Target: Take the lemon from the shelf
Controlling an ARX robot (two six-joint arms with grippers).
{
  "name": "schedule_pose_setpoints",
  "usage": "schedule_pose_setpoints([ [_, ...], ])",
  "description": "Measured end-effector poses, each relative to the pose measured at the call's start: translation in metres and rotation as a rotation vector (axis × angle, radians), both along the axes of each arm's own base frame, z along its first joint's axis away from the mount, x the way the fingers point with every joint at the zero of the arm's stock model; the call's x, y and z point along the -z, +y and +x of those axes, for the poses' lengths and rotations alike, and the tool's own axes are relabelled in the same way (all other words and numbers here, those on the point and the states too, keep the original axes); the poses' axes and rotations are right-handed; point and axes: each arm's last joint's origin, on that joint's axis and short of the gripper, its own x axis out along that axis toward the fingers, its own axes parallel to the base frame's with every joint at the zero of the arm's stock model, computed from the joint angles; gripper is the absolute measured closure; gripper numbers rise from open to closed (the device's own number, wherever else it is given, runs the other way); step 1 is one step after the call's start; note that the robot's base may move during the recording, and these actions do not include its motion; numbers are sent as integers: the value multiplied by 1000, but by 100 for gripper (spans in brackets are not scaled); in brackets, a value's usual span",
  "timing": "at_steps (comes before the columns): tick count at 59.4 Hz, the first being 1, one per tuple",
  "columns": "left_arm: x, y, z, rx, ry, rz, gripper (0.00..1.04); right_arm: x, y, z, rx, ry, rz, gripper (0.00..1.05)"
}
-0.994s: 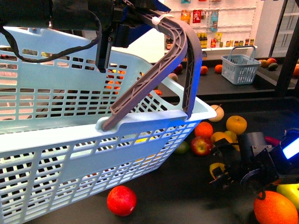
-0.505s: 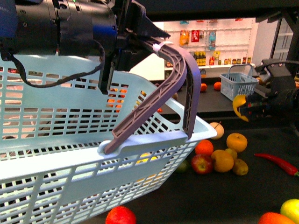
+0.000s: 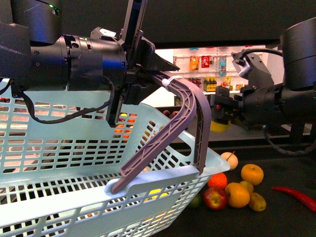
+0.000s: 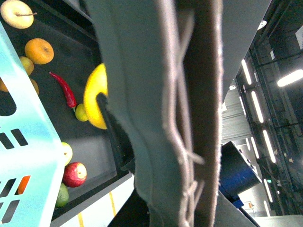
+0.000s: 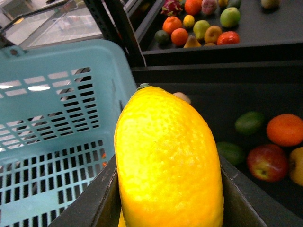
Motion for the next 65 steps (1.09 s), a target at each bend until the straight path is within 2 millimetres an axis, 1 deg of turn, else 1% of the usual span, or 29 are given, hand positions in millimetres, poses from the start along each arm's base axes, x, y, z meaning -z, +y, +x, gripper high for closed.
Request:
schedule_pose_setpoints([
  [10,0,0,0,0,0,0,96,7,24,-3,-40,25,18,57],
  [15,0,0,0,0,0,0,96,14,32,-3,-50,45,17,57],
  [23,0,0,0,0,0,0,96,24,40,-3,-63,80,10,57],
  [26,0,0,0,0,0,0,96,25,42,-3,-68,82,9,52],
  [27,0,0,0,0,0,0,96,25,42,-3,-70,80,10,48],
  [37,0,0,0,-1,0,0,96,22,41,-2,-53,66,10,26],
  [38,0,0,0,-2,1,0,96,21,41,-2,-46,63,9,23],
  [42,0,0,0,0,1,-1,96,17,37,-1,-20,50,-3,14],
  [45,0,0,0,0,1,0,96,11,31,0,18,31,-24,7],
  [49,0,0,0,0,3,-2,96,2,22,-1,64,-1,-56,7],
  [52,0,0,0,-2,2,-1,96,-12,11,-5,111,-39,-98,8],
  [56,0,0,0,-2,0,0,96,-30,-3,-17,167,-100,-145,7],
  [58,0,0,0,-3,1,0,96,-43,-15,-32,201,-139,-170,7],
  [61,0,0,0,-3,1,0,96,-51,-24,-47,236,-165,-200,7],
  [62,0,0,0,-3,1,-1,96,-54,-28,-55,254,-177,-215,7],
  [65,0,0,0,-2,1,-1,96,-58,-35,-73,280,-200,-238,7],
])
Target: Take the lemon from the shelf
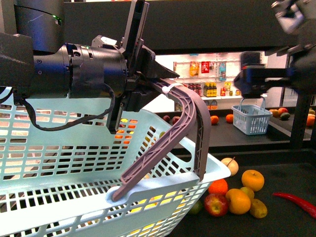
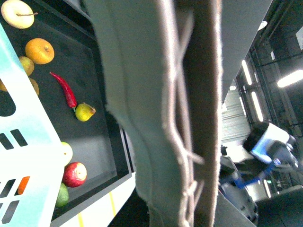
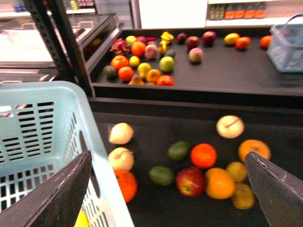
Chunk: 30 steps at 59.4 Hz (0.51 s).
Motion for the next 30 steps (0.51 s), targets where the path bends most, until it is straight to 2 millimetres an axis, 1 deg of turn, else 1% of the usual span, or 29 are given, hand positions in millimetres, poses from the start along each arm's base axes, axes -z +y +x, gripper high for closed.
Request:
schedule_pose_setpoints([
  [3,0,0,0,2,0,0,96,-1,-7,-23,18,-17,-26,7],
  [4,0,0,0,2,0,0,96,-1,-8,-28,20,-18,-30,7],
  [5,0,0,0,2,0,0,96,-1,-11,-37,30,-22,-37,7],
  [6,0,0,0,2,0,0,96,0,-12,-42,33,-24,-40,7],
  [9,0,0,0,2,1,0,96,4,-18,-67,51,-27,-50,7],
  [10,0,0,0,2,1,0,96,4,-20,-72,55,-25,-50,7],
  [12,0,0,0,2,0,0,96,8,-23,-93,73,-18,-52,7],
  [13,0,0,0,2,0,0,96,9,-24,-98,77,-19,-55,7],
  [18,0,0,0,0,0,1,96,17,-29,-137,118,-27,-62,7],
  [19,0,0,0,0,0,1,96,18,-30,-142,122,-32,-59,8],
  [20,0,0,0,0,0,1,96,20,-31,-151,125,-41,-54,11],
  [21,0,0,0,0,0,1,96,21,-31,-156,126,-46,-50,13],
  [23,0,0,0,1,0,0,96,27,-33,-174,128,-57,-41,19],
  [27,0,0,0,1,1,-1,96,42,-40,-198,107,-52,-31,29],
  [30,0,0,0,2,1,0,96,52,-43,-209,120,-51,-28,36],
])
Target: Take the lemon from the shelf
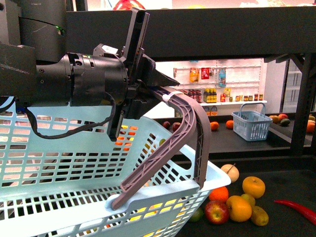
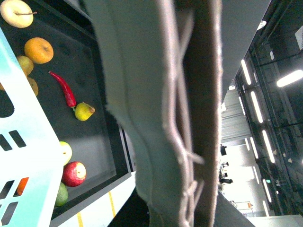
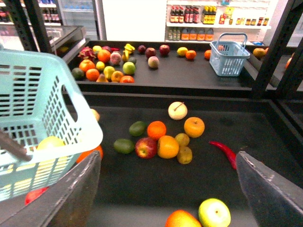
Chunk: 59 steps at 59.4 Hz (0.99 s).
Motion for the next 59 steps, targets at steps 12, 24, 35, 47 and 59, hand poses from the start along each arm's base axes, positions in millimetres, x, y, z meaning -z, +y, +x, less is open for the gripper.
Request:
schedule_pose_setpoints([
  [12,0,0,0,5,-1,0,96,18,-2,-18,10,-70,4,71],
  [24,0,0,0,-2,-1,0,96,51,-2,-32,12,-50,7,102],
  [35,0,0,0,1,0,0,96,55,-2,-34,11,-67,7,102],
  [47,0,0,0,-1,-3,2,96,59,-2,-34,11,-66,7,102],
  [59,0,0,0,-3,-1,1,96,67,-2,-35,11,-75,7,102],
])
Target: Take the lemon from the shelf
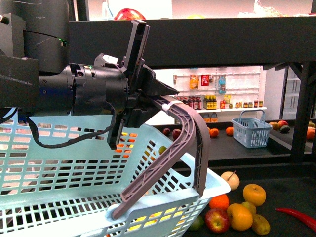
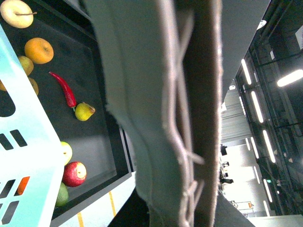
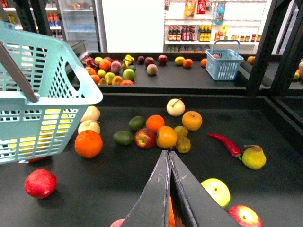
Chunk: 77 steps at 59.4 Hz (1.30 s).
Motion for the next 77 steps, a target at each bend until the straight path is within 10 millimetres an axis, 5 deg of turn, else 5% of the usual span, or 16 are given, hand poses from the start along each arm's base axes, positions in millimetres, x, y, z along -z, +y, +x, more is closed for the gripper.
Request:
schedule_pose_setpoints([
  [13,0,0,0,1,1,-1,96,0,0,0,0,-4,-1,101],
  [44,0,0,0,1,0,0,96,0,0,0,0,-4,0,6],
  [63,-1,9,10,-219,23,-23,96,0,0,0,0,-4,0,7],
  [77,-21,58,25,-438,-106,-187,96,0,0,0,0,-5,0,7],
])
